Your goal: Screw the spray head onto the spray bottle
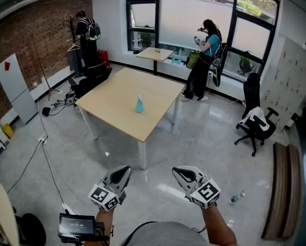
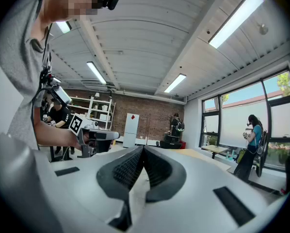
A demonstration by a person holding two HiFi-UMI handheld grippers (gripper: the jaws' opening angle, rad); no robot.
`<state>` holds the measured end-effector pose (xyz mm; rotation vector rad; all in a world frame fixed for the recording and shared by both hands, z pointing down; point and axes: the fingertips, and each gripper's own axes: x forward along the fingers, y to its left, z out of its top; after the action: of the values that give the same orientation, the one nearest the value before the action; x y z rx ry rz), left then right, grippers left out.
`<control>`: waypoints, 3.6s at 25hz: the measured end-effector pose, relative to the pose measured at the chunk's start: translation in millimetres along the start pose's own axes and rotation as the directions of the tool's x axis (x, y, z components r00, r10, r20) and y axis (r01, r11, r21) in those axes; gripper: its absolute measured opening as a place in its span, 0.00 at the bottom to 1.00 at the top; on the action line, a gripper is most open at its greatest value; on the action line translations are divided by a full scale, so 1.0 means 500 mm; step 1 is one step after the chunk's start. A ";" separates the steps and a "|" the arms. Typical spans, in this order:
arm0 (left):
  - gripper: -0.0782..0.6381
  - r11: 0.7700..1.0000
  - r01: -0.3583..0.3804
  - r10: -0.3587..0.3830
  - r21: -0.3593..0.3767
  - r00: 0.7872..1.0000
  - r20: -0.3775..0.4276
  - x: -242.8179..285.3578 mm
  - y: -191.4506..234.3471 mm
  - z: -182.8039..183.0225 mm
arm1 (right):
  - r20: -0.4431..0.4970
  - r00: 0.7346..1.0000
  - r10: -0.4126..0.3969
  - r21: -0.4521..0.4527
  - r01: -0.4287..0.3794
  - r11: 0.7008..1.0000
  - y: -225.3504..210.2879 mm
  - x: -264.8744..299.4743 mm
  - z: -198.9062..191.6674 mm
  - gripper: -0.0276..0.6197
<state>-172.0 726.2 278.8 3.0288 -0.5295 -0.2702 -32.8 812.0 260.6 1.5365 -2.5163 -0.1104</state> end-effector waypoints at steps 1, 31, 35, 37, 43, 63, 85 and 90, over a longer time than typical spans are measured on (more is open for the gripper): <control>0.12 1.000 -0.002 0.002 -0.003 1.000 0.000 -0.006 0.003 -0.001 | 0.003 1.000 -0.002 0.005 0.001 1.000 0.003 0.003 0.002 0.05; 0.12 0.998 -0.002 -0.001 -0.058 0.999 -0.051 -0.027 0.018 -0.050 | 0.008 0.999 -0.034 0.117 0.033 0.993 0.003 0.010 -0.041 0.05; 0.12 0.998 -0.008 0.003 -0.067 0.998 -0.062 -0.032 0.038 -0.062 | -0.005 0.999 -0.032 0.132 0.032 0.991 0.000 0.028 -0.056 0.05; 0.12 0.997 -0.011 0.006 -0.074 0.998 -0.066 -0.032 0.049 -0.067 | -0.008 0.999 -0.032 0.139 0.033 0.990 -0.004 0.037 -0.061 0.05; 0.12 0.995 -0.022 0.015 -0.096 0.997 -0.072 -0.024 0.085 -0.084 | -0.019 0.999 -0.029 0.160 0.031 0.987 -0.023 0.070 -0.079 0.05; 0.12 0.984 -0.075 0.066 -0.163 0.996 -0.056 0.277 0.222 -0.158 | -0.036 0.999 -0.032 0.211 0.039 0.977 -0.381 0.128 -0.170 0.05; 0.12 0.981 -0.060 0.048 -0.186 0.997 -0.065 0.516 0.785 -0.137 | 0.042 0.997 -0.067 0.188 0.058 0.981 -0.719 0.680 -0.092 0.05; 0.12 0.980 -0.041 0.026 -0.197 0.997 -0.077 0.587 0.913 -0.151 | 0.018 0.999 -0.038 0.168 0.035 0.985 -0.764 0.801 -0.083 0.05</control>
<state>-38.0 198.8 343.6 2.8222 -0.5140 -0.1952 131.1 282.4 288.7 1.6518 -2.5726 0.0829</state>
